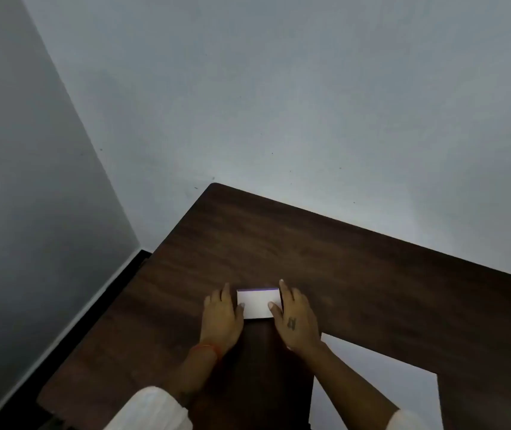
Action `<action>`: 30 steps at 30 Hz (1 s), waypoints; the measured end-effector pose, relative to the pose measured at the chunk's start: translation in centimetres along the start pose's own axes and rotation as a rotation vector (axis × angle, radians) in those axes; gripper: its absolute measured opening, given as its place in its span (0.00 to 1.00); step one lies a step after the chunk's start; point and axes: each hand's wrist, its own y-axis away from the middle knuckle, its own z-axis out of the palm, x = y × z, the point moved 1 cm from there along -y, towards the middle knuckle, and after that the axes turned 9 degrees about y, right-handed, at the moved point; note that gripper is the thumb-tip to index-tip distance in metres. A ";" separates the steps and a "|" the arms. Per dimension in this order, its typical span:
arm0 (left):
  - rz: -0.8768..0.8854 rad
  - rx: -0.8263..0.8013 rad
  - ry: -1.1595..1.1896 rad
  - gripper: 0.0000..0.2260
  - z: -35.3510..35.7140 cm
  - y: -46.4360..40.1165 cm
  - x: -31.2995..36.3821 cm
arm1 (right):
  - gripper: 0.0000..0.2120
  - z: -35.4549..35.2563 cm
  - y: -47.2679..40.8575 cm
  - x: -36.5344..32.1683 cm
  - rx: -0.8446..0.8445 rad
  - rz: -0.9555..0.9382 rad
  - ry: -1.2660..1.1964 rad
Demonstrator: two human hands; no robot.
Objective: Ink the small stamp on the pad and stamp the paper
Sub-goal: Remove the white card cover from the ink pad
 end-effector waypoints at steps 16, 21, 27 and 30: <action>-0.084 -0.015 0.148 0.24 0.9 0.3 1.2 | 0.21 0.3 -0.7 -0.7 0.038 0.100 -0.107; -0.070 0.060 0.183 0.25 -0.3 0.8 1.4 | 0.24 -0.1 -0.1 -1.6 0.100 0.105 -0.147; -0.075 0.173 0.193 0.24 -1.8 3.3 -0.7 | 0.24 0.5 1.9 -3.6 0.095 0.033 -0.193; -0.117 0.197 0.208 0.24 -1.8 4.9 -2.0 | 0.24 1.5 3.5 -4.2 0.071 0.034 -0.220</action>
